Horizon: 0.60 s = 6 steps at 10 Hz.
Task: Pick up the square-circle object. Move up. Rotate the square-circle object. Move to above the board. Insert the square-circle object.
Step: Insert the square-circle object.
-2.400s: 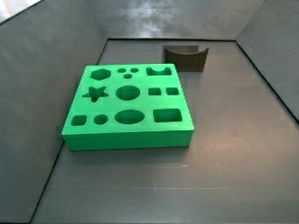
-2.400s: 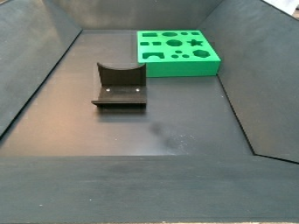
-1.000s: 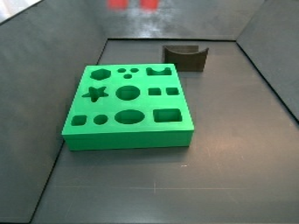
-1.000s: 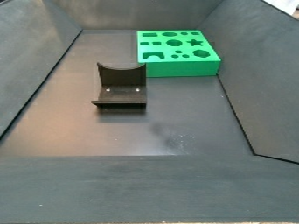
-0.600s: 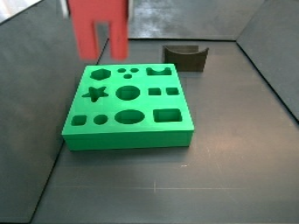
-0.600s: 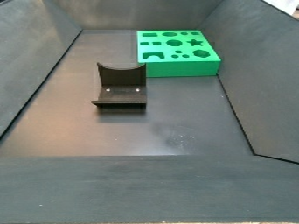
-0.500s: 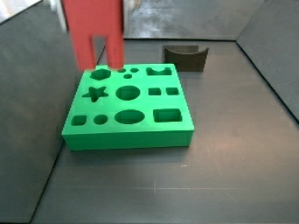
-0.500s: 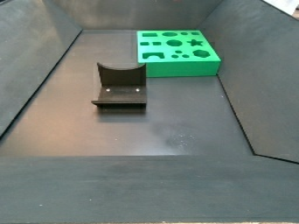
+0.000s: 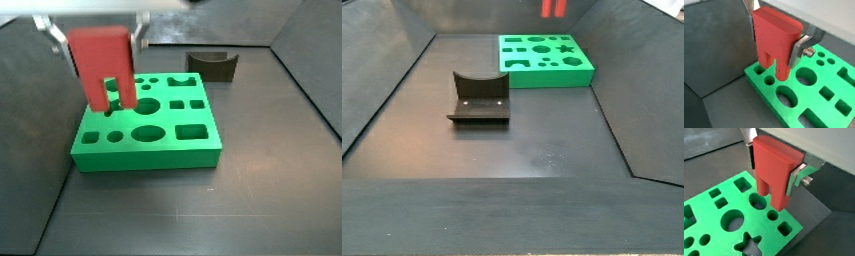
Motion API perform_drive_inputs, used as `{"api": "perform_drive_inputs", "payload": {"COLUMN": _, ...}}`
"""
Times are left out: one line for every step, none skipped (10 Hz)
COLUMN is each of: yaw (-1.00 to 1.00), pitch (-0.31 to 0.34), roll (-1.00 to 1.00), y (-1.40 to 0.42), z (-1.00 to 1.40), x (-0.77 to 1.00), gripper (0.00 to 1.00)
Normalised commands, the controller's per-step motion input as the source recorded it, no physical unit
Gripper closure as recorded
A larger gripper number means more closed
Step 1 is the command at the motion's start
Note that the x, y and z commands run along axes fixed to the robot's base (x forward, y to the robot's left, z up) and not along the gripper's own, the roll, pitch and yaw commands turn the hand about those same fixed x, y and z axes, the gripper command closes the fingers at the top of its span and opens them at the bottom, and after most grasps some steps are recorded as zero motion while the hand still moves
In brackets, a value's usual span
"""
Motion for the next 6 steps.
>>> {"api": "perform_drive_inputs", "payload": {"yaw": -0.27, "pitch": -0.084, "roll": 0.0, "y": 0.0, "z": -0.78, "x": 0.0, "gripper": 1.0}}
{"api": "perform_drive_inputs", "payload": {"yaw": -0.11, "pitch": -0.149, "roll": -0.04, "y": 0.01, "z": -0.63, "x": -0.04, "gripper": 1.0}}
{"api": "perform_drive_inputs", "payload": {"yaw": 0.0, "pitch": -0.16, "roll": 0.0, "y": 0.05, "z": -0.66, "x": -0.09, "gripper": 1.0}}
{"api": "perform_drive_inputs", "payload": {"yaw": 0.0, "pitch": -0.159, "roll": 0.0, "y": 0.05, "z": -0.61, "x": -0.15, "gripper": 1.0}}
{"api": "perform_drive_inputs", "payload": {"yaw": 0.0, "pitch": -0.194, "roll": -0.03, "y": 0.03, "z": -0.5, "x": -0.33, "gripper": 1.0}}
{"api": "perform_drive_inputs", "payload": {"yaw": 0.05, "pitch": -0.173, "roll": -0.07, "y": 0.0, "z": -0.36, "x": -0.23, "gripper": 1.0}}
